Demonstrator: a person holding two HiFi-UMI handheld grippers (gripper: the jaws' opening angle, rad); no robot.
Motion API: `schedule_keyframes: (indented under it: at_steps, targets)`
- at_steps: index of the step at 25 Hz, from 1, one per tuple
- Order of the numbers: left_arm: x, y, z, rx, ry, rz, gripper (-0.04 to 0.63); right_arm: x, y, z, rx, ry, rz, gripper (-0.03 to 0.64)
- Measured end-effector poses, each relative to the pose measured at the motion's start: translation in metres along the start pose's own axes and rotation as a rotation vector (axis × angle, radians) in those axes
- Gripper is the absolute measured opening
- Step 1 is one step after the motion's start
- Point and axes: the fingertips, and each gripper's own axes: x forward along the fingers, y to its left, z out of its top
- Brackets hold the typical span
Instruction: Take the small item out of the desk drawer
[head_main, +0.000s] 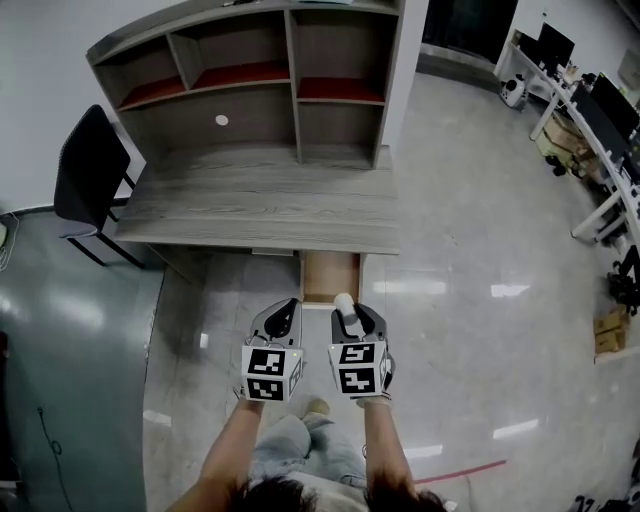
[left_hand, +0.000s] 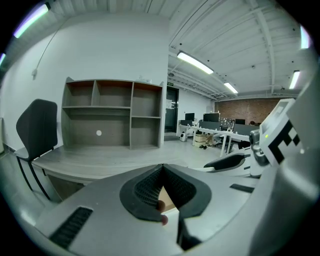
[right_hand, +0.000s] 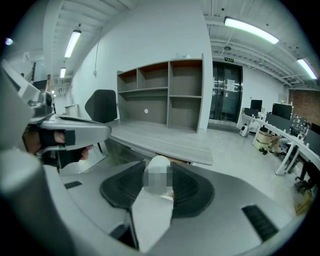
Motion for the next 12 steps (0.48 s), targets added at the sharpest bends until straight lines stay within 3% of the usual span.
schedule_keyframes:
  at_steps: [12]
  targets:
    - [-0.047, -0.01, 0.017, -0.008, -0.015, -0.047, 0.012, -0.052, 0.028, 0.018, -0.021, -0.05, -0.015, 0.169]
